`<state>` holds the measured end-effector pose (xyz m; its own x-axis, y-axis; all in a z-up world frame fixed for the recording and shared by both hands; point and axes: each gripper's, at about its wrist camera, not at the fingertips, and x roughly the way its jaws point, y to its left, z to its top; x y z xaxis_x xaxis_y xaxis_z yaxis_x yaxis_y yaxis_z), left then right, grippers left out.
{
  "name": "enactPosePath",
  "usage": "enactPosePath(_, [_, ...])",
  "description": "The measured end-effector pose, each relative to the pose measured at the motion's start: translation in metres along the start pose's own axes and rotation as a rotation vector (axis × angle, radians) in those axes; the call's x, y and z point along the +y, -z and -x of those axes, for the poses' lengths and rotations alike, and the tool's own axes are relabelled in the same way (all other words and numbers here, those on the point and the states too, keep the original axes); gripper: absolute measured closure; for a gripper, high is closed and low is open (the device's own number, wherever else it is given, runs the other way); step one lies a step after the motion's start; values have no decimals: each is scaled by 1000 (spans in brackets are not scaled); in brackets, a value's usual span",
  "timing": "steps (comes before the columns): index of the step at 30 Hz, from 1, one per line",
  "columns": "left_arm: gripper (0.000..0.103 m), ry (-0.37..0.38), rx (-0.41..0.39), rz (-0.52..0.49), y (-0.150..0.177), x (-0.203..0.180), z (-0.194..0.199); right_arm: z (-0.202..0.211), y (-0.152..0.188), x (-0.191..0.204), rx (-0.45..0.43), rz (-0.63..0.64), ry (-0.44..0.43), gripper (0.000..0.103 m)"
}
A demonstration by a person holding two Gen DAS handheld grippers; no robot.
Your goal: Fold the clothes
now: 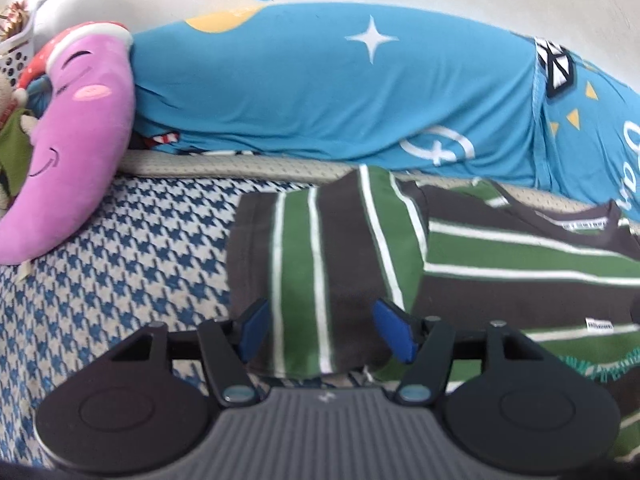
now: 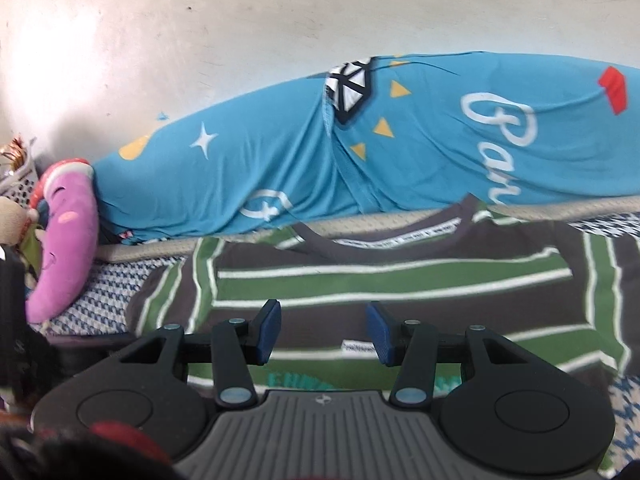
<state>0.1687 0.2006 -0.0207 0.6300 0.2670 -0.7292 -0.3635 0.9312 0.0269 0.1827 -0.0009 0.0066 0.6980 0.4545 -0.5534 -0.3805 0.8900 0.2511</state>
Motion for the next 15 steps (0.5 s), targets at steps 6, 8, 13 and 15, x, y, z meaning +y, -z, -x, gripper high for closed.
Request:
enactPosePath(6, [38, -2, 33, -20, 5, -1, -9, -24, -12, 5, -19, 29, -33, 56])
enactPosePath(8, [35, 2, 37, -19, 6, 1, -9, -36, -17, 4, -20, 24, -45, 56])
enactPosePath(13, [31, 6, 44, -16, 7, 4, -9, -70, -33, 4, -32, 23, -60, 55])
enactPosePath(15, [31, 8, 44, -19, 8, 4, -9, -83, -40, 6, -39, 23, -66, 55])
